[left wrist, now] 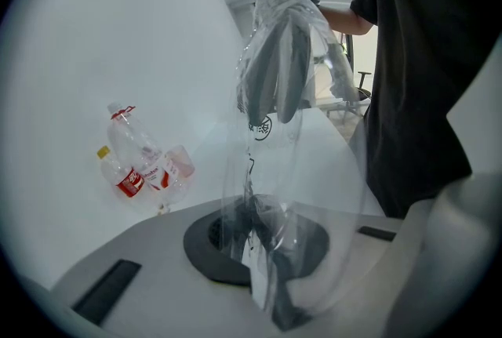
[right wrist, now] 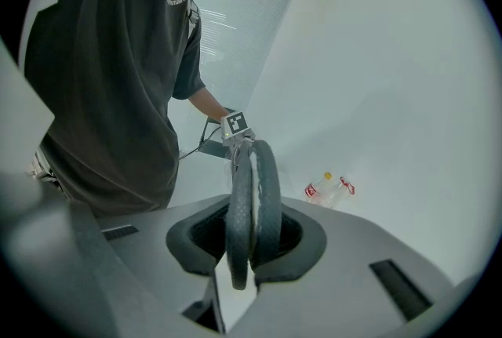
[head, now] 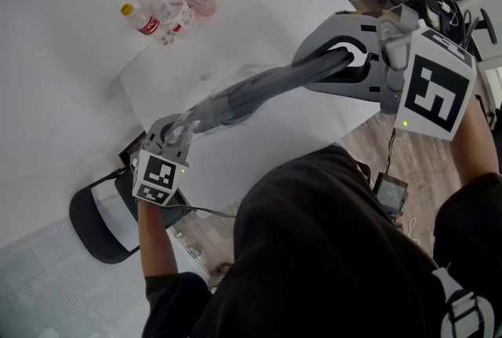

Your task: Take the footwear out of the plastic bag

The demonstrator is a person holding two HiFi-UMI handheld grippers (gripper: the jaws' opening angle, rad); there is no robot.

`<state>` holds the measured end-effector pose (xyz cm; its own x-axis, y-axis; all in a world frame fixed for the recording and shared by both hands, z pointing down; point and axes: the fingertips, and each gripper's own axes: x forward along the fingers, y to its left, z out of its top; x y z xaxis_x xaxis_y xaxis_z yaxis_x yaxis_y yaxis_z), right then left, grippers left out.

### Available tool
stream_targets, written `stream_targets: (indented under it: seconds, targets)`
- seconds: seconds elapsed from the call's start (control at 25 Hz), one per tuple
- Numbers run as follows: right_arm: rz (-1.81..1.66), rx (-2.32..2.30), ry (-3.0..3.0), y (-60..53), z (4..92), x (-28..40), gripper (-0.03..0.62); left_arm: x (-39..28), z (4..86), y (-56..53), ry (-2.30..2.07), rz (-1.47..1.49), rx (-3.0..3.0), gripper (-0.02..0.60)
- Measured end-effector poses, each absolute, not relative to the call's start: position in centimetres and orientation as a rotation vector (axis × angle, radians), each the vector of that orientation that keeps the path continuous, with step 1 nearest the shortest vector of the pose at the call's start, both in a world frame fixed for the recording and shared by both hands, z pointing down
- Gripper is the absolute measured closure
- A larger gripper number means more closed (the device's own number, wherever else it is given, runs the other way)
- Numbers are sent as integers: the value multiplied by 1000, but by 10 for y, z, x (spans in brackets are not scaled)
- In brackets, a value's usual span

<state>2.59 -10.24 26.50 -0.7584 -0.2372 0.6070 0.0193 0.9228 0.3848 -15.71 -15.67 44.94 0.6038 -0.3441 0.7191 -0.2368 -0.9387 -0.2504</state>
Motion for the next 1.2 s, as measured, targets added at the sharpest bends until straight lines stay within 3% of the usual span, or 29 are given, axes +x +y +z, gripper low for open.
stream_targets:
  seconds: [1.2]
  targets:
    - [-491, 149, -2404, -101, 252, 39, 514, -167, 447, -157, 560, -1281, -2706, 556]
